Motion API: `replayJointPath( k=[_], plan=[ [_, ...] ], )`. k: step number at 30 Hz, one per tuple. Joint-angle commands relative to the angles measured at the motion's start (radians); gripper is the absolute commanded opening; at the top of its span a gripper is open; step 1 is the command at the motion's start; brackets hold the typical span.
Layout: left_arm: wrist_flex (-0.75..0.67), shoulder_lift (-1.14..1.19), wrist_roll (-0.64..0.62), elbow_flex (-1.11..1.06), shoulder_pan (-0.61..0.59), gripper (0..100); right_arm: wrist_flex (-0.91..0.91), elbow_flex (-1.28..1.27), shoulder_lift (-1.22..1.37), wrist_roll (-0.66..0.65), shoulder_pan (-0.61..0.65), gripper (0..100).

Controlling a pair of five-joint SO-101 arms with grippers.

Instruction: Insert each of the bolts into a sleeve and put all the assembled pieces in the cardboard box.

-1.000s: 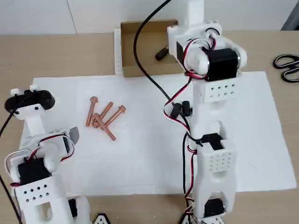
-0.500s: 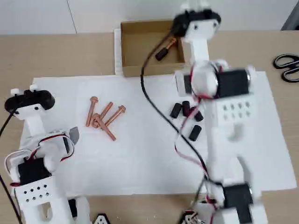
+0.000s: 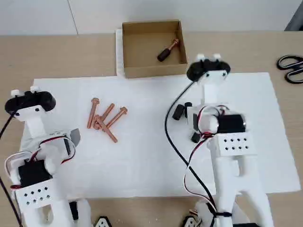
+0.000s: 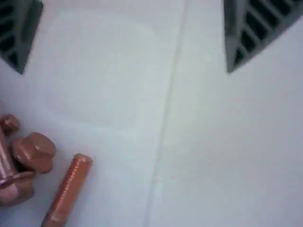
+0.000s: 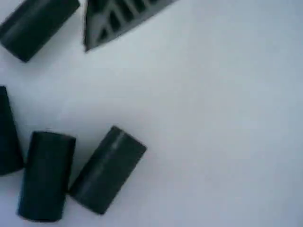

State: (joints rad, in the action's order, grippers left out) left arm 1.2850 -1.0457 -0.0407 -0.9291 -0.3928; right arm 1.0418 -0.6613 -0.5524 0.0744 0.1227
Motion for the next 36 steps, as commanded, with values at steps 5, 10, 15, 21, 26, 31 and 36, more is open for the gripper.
replayJointPath(
  k=[5, 10, 15, 21, 26, 31, 36],
  plan=[
    [0.006, -0.015, 0.005, 0.004, 0.000, 25, -0.163, -0.160, 0.028, 0.183, -0.018, 16.2],
    [0.006, -0.015, 0.005, 0.004, 0.000, 25, -0.151, -0.166, 0.097, 0.189, -0.019, 16.2],
    [0.006, -0.015, 0.005, 0.004, 0.000, 25, -0.156, -0.164, 0.174, 0.190, -0.019, 16.2],
    [0.006, -0.015, 0.005, 0.002, 0.000, 25, -0.237, -0.164, 0.257, 0.190, -0.039, 16.2],
    [0.005, -0.015, 0.005, -0.012, 0.000, 25, -0.278, -0.163, 0.317, 0.190, -0.050, 16.2],
    [0.000, -0.015, 0.006, -0.013, 0.000, 25, -0.315, -0.163, 0.374, 0.190, -0.044, 16.2],
    [0.000, -0.015, 0.006, -0.015, 0.000, 25, -0.315, -0.158, 0.395, 0.190, -0.044, 16.1]
  ],
)
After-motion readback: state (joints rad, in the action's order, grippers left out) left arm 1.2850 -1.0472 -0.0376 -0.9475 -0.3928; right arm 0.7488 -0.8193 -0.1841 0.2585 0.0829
